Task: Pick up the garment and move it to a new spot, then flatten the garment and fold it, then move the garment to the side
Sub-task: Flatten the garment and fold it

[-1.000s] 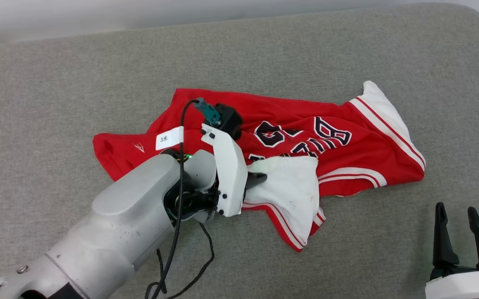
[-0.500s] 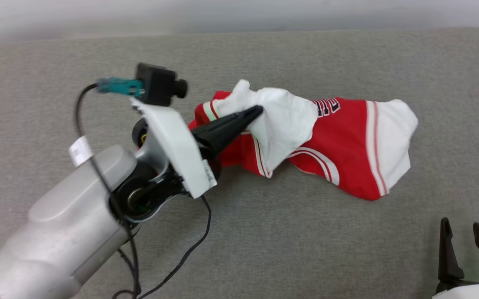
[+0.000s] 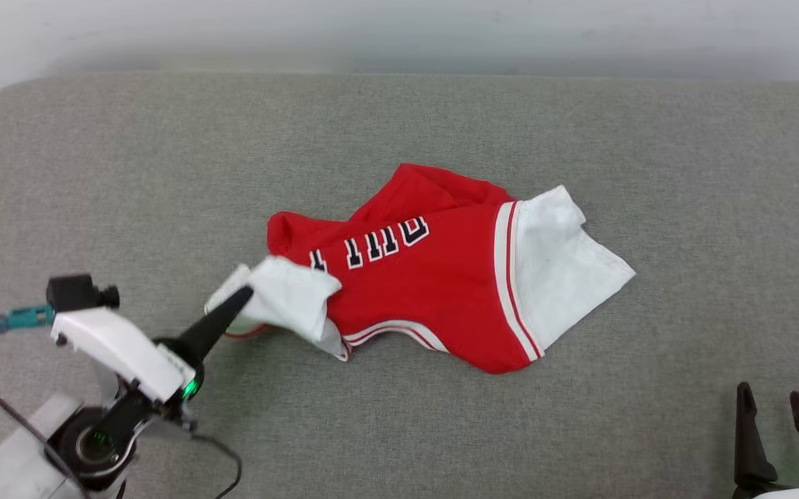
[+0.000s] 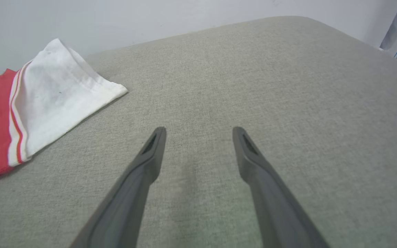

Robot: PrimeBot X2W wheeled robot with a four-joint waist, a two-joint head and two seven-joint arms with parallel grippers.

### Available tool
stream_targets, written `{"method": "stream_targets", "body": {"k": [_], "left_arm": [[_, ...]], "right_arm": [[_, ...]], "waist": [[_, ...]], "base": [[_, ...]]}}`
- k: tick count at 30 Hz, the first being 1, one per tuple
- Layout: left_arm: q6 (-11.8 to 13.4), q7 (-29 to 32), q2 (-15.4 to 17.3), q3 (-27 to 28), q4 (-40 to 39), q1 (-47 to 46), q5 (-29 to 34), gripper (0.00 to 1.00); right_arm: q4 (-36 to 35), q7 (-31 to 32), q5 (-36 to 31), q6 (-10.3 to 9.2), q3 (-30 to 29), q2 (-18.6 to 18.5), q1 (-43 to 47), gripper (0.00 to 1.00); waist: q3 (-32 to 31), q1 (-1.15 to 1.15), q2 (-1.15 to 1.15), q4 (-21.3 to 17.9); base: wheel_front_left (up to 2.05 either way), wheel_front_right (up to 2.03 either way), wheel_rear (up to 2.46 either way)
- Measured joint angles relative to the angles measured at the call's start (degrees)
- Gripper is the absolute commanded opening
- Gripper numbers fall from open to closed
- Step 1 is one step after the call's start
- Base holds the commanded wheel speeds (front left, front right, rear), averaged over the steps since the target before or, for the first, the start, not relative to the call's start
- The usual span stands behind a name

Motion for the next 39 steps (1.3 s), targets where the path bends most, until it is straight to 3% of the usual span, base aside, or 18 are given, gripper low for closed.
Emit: {"method": "stream_targets", "body": {"k": [4, 5, 6, 7, 8, 9, 11, 14, 19, 20, 22, 23, 24, 27, 32, 39], "left_arm": [[0.1, 0.0, 0.1, 0.8, 4.0, 3.9, -3.2, 0.00], [0.6, -0.6, 0.0, 0.9, 5.3, 4.4, -3.5, 0.07], [0.9, -0.6, -0.2, 0.9, 6.3, 4.9, -3.7, 0.27], [1.7, -0.7, -0.6, 0.9, 7.1, 5.6, -4.7, 0.38], [2.0, -1.3, -0.9, 0.5, 7.8, 6.2, -4.3, 0.58], [2.1, -1.8, -0.9, 0.3, 8.4, 6.7, -3.5, 1.00], [2.0, -4.6, -0.5, 0.2, 9.2, 7.0, -1.1, 1.00], [4.1, -7.8, 0.3, 0.5, 10.1, 8.6, 0.2, 1.00], [3.6, -13.7, 3.4, 2.6, 7.0, 10.0, 4.2, 1.00], [3.0, -15.3, 4.5, 5.2, 4.9, 10.3, 7.8, 1.00], [3.0, -15.6, 4.6, 6.9, 4.3, 10.7, 9.1, 1.00], [4.1, -15.7, 4.2, 10.3, 3.8, 12.2, 13.8, 1.00], [4.1, -15.7, 4.2, 10.3, 3.8, 12.2, 13.8, 1.00], [5.1, -15.8, 0.5, 19.8, 3.0, 14.3, 22.7, 1.00], [2.8, -15.8, -9.8, 33.2, -1.5, 20.1, 35.8, 1.00], [0.3, -15.8, -18.6, 42.5, -7.4, 25.4, 55.7, 1.00]], "right_arm": [[0.4, 0.0, 0.5, 0.00, -0.2, 0.1, 0.4, 1.00], [0.5, 0.0, 0.5, 0.00, -0.2, 0.1, 0.4, 1.00], [0.6, 0.0, 0.5, -0.01, -0.2, 0.1, 0.4, 1.00], [0.7, 0.0, 0.5, -0.01, -0.2, 0.1, 0.4, 1.00], [0.7, 0.0, 0.5, -0.01, -0.1, 0.2, 0.4, 1.00], [0.7, 0.0, 0.6, -0.01, -0.1, 0.2, 0.4, 1.00], [0.6, 0.0, 0.6, -0.01, -0.1, 0.2, 0.4, 1.00], [0.3, 0.0, 0.6, -0.01, -0.3, 0.1, 0.4, 1.00], [-0.5, 0.0, 0.9, -0.01, 0.1, -0.6, 0.6, 1.00], [-1.0, 0.0, 1.1, -0.01, 0.3, -1.2, 0.7, 1.00], [-1.2, 0.0, 1.2, -0.01, 0.6, -1.4, 0.6, 1.00], [-1.4, 0.0, 1.2, -0.01, 1.3, -1.8, 0.6, 1.00], [-1.4, 0.0, 1.2, -0.01, 1.3, -1.8, 0.6, 1.00], [-1.5, 0.0, 1.4, -0.01, 2.3, -2.4, 0.5, 1.00], [-1.4, 0.0, 1.4, -0.01, 3.1, -3.3, 0.4, 1.00], [-0.9, 0.0, 1.4, -0.01, 4.4, -4.0, 0.3, 1.00]], "waist": [[-0.1, 0.00, 0.00, -0.3], [-0.2, 0.00, 0.00, -0.4], [-0.2, 0.00, 0.00, -0.5], [-0.4, 0.00, 0.00, -0.6], [-0.5, 0.00, 0.00, -0.7], [-0.6, 0.00, 0.00, -0.9], [-0.8, 0.00, 0.00, -1.1], [-1.4, 0.00, 0.00, -1.3], [-2.2, 0.00, 0.00, -1.1], [-2.7, 0.00, 0.00, -0.7], [-2.8, 0.00, 0.00, -0.6], [-3.2, 0.00, 0.00, -0.2], [-3.2, 0.00, 0.00, -0.2], [-3.7, 0.00, 0.00, 0.4], [-4.5, 0.00, 0.00, 1.0], [-4.8, 0.00, 0.00, 1.2]], "base": [[0.00, 0.00, 0.00], [0.00, 0.00, 0.00], [0.00, 0.00, 0.00], [0.00, 0.00, 0.00], [0.00, 0.00, 0.00], [0.00, 0.00, 0.00], [0.00, 0.00, 0.00], [0.00, 0.00, 0.00], [0.00, 0.00, 0.00], [0.00, 0.00, 0.00], [0.00, 0.00, 0.00], [0.00, 0.00, 0.00], [0.00, 0.00, 0.00], [0.00, 0.00, 0.00], [0.00, 0.00, 0.00], [0.00, 0.00, 0.00]]}}
